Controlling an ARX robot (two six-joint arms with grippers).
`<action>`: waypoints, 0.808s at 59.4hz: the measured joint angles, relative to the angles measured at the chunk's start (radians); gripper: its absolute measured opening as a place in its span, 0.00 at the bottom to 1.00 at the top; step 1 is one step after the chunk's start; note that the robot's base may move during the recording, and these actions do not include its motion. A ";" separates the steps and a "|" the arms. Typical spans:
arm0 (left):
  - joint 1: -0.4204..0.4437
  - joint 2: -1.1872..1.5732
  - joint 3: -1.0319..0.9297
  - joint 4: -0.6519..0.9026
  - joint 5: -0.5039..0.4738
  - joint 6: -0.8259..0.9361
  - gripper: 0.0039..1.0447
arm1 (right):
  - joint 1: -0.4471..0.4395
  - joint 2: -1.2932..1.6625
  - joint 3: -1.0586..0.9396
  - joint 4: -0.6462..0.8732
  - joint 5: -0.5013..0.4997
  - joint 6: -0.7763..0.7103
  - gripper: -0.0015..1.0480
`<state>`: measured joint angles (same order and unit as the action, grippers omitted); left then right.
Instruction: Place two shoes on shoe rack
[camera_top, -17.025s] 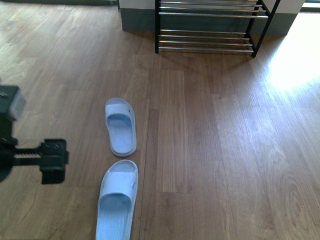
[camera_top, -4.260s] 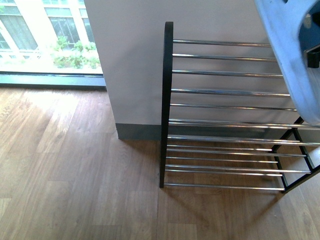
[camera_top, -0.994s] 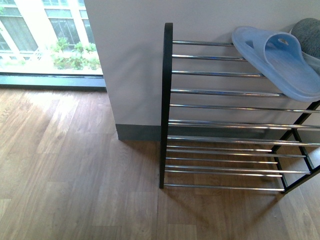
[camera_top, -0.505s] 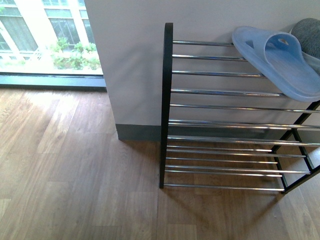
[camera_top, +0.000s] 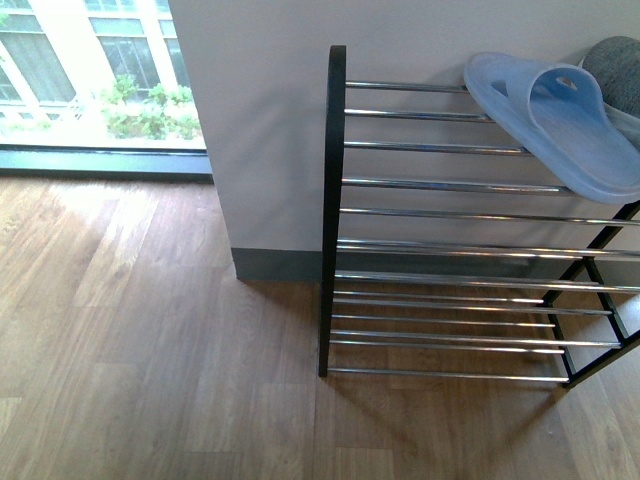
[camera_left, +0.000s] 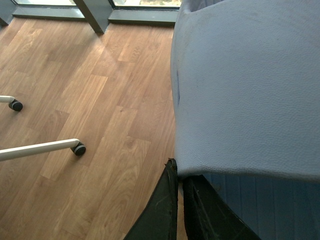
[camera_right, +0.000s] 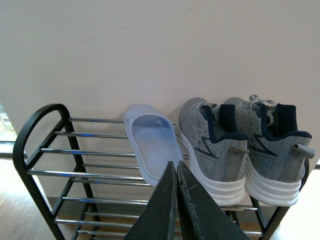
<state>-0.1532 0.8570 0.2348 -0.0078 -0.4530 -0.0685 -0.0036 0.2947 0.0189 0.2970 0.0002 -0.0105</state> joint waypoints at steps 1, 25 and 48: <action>0.000 0.000 0.000 0.000 0.000 0.000 0.01 | 0.000 -0.007 0.000 -0.007 0.000 0.000 0.01; 0.000 0.000 0.000 0.000 0.000 0.000 0.01 | 0.000 -0.113 0.000 -0.113 0.000 0.000 0.01; 0.000 0.000 0.000 0.000 0.000 0.000 0.01 | 0.002 -0.288 0.000 -0.294 0.000 0.000 0.01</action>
<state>-0.1532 0.8570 0.2348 -0.0078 -0.4530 -0.0685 -0.0017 0.0063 0.0193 0.0032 0.0006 -0.0105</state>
